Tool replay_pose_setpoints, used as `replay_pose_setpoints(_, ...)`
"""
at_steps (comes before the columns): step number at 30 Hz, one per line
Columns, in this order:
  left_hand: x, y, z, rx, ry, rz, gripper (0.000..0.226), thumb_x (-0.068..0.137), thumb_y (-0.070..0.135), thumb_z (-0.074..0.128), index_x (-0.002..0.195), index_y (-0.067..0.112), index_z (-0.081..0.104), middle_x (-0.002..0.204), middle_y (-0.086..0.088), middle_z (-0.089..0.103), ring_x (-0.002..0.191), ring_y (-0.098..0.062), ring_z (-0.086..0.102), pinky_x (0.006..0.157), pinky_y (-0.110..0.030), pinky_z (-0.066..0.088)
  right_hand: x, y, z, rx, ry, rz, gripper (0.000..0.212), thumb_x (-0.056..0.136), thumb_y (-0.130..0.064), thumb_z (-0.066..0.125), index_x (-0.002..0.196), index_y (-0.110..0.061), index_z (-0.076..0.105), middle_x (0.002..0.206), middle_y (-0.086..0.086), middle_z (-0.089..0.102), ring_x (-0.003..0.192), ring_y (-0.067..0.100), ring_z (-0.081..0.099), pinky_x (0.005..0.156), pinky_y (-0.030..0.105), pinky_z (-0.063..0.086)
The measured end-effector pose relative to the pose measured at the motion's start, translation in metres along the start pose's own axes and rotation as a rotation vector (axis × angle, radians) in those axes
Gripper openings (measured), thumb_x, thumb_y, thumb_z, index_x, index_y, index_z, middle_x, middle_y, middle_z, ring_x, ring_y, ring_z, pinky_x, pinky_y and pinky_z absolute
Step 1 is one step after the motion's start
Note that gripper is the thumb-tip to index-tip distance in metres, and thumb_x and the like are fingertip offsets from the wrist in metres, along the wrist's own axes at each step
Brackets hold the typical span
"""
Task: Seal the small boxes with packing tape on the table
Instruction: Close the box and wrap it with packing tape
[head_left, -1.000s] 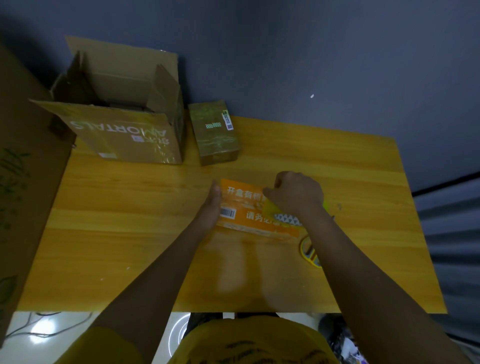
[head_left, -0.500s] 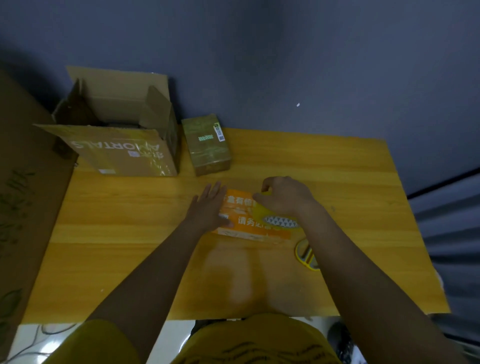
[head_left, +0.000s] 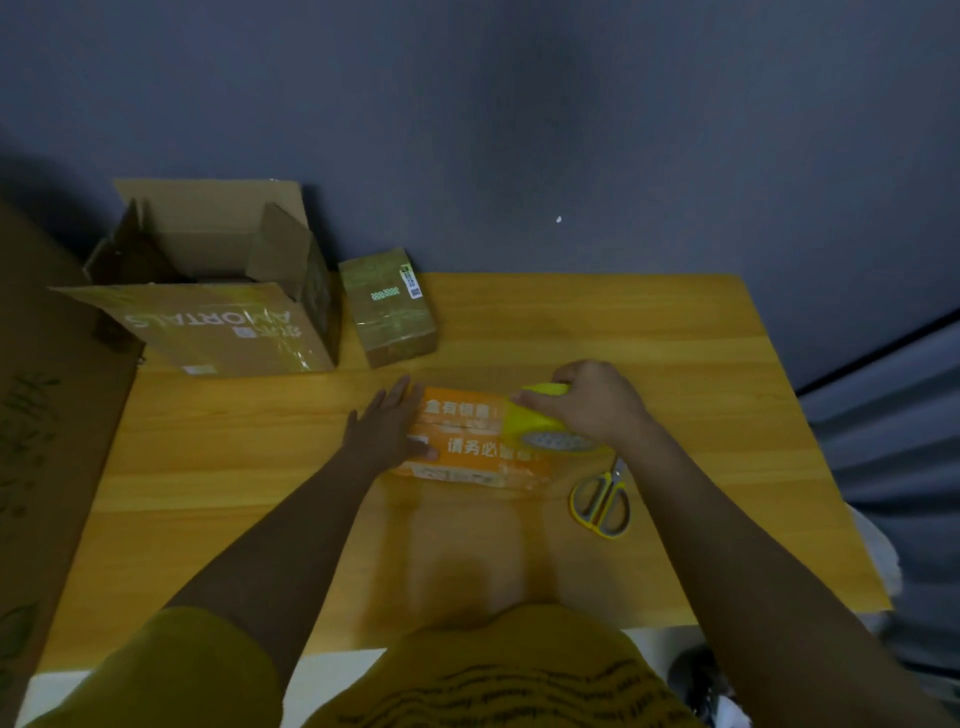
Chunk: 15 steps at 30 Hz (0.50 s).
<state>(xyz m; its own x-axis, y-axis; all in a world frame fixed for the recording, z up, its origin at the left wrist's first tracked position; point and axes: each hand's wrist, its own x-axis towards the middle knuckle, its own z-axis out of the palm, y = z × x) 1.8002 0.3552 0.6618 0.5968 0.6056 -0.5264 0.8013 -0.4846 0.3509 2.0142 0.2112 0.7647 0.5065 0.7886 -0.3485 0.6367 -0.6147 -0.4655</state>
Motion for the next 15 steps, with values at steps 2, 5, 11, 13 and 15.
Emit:
replay_pose_setpoints(2, 0.000, 0.000, 0.000, 0.015, 0.005, 0.000, 0.110, 0.075, 0.054, 0.072, 0.154, 0.030, -0.001, 0.160, 0.009, -0.012, 0.149, -0.023, -0.002, 0.113, -0.061, 0.008, 0.002, 0.006, -0.016, -0.252, 0.050, 0.051, 0.073, 0.075, -0.076, 0.057, 0.114, -0.015, 0.068, 0.120, 0.006, 0.065, 0.112, 0.026, 0.058, 0.083, 0.033, 0.046)
replay_pose_setpoints(5, 0.000, 0.003, 0.001, 0.029, 0.011, -0.005, 0.109, 0.076, 0.056, 0.070, 0.153, 0.031, -0.002, 0.161, 0.009, -0.012, 0.149, -0.021, -0.001, 0.113, -0.062, 0.005, 0.006, 0.019, -0.020, -0.372, 0.033, 0.130, 0.071, 0.072, -0.080, 0.056, 0.091, -0.012, 0.069, 0.103, 0.007, 0.066, 0.097, 0.027, 0.061, 0.071, 0.029, 0.043)
replay_pose_setpoints(11, -0.003, 0.004, 0.001, 0.032, 0.006, -0.025, 0.107, 0.077, 0.056, 0.069, 0.153, 0.033, -0.003, 0.160, 0.011, -0.013, 0.149, -0.020, 0.000, 0.113, -0.062, 0.002, 0.011, 0.040, -0.001, -0.339, -0.035, 0.218, 0.075, 0.067, -0.081, 0.060, 0.088, -0.010, 0.069, 0.103, 0.009, 0.068, 0.098, 0.028, 0.064, 0.070, 0.029, 0.043)
replay_pose_setpoints(13, -0.003, 0.003, 0.000, 0.024, 0.003, -0.025, 0.107, 0.077, 0.055, 0.069, 0.153, 0.033, -0.003, 0.160, 0.011, -0.013, 0.148, -0.020, 0.001, 0.113, -0.062, 0.002, 0.012, 0.040, 0.000, -0.335, -0.048, 0.229, 0.074, 0.067, -0.080, 0.061, 0.091, -0.011, 0.070, 0.102, 0.008, 0.068, 0.099, 0.027, 0.065, 0.072, 0.030, 0.044)
replay_pose_setpoints(15, -0.002, 0.004, 0.000, 0.024, -0.001, -0.021, 0.107, 0.077, 0.055, 0.070, 0.153, 0.032, -0.003, 0.160, 0.010, -0.013, 0.148, -0.020, 0.001, 0.113, -0.062, 0.003, 0.013, 0.041, 0.000, -0.325, -0.072, 0.244, 0.070, 0.068, -0.080, 0.061, 0.083, -0.012, 0.068, 0.092, 0.007, 0.066, 0.089, 0.026, 0.064, 0.071, 0.029, 0.045)
